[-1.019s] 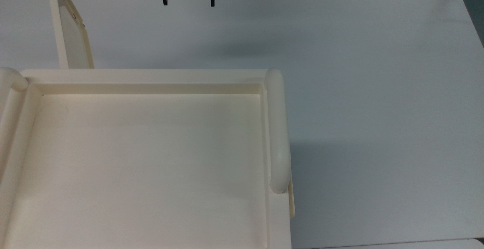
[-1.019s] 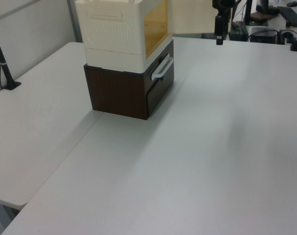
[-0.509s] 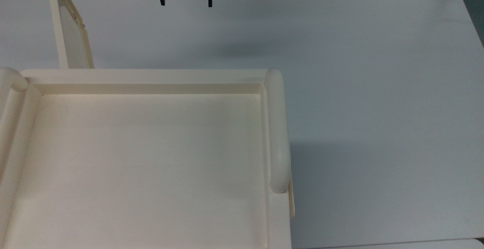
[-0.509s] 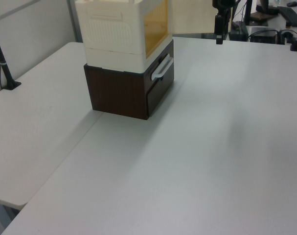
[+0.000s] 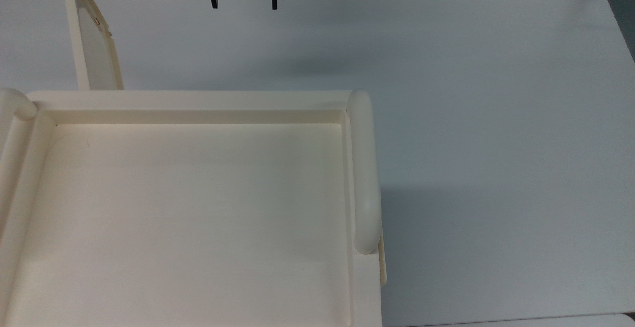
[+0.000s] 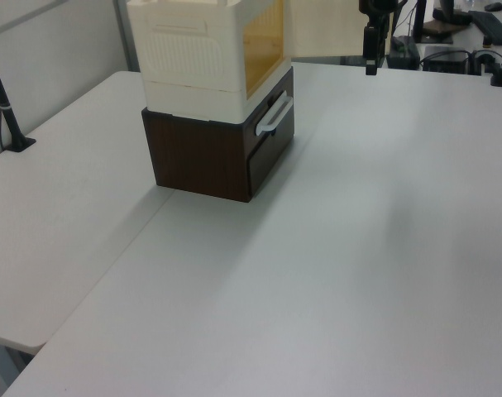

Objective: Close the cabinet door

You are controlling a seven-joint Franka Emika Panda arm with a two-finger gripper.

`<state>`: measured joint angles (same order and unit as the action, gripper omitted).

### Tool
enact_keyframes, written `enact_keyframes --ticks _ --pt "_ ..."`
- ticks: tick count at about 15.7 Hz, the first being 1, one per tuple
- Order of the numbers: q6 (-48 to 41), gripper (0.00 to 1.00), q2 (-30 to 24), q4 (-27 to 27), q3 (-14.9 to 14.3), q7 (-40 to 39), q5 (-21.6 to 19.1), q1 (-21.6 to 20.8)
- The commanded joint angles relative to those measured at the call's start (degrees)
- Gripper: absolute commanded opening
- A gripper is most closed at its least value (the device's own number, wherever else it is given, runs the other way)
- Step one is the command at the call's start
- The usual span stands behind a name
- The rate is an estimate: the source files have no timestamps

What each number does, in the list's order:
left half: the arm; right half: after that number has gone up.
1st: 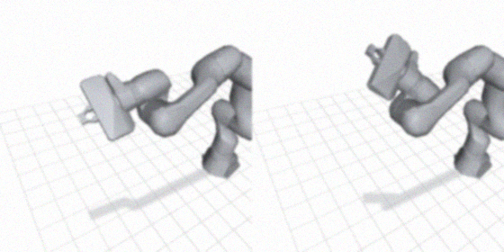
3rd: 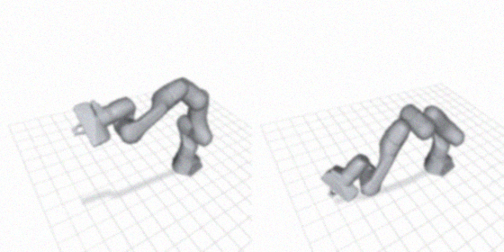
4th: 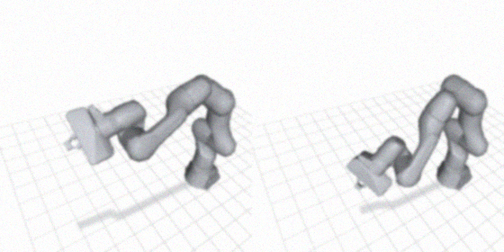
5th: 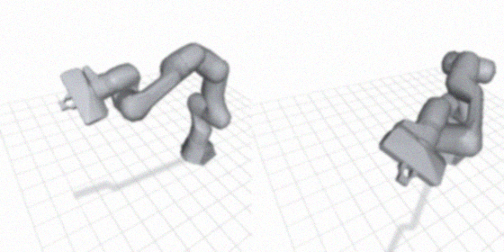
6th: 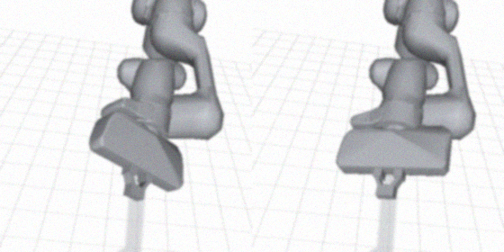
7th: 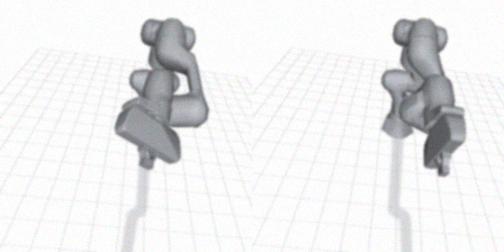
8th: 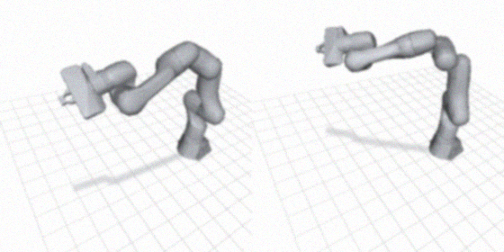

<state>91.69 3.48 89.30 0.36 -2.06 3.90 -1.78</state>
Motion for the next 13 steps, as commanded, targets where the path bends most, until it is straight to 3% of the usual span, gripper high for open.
enact_keyframes --ticks 1,3,5,13 --pt "1.92 0.44 -1.11 1.84 -1.06 -1.98 -0.74 -0.59" --pt "1.92 0.19 -1.11 1.84 -1.06 -1.98 -0.83 -0.42" --pt "1.92 0.00 -0.93 1.14 -1.06 -1.98 -0.83 -0.16" --pt "1.83 0.00 -0.93 -0.96 -1.15 -1.89 -1.00 1.51"
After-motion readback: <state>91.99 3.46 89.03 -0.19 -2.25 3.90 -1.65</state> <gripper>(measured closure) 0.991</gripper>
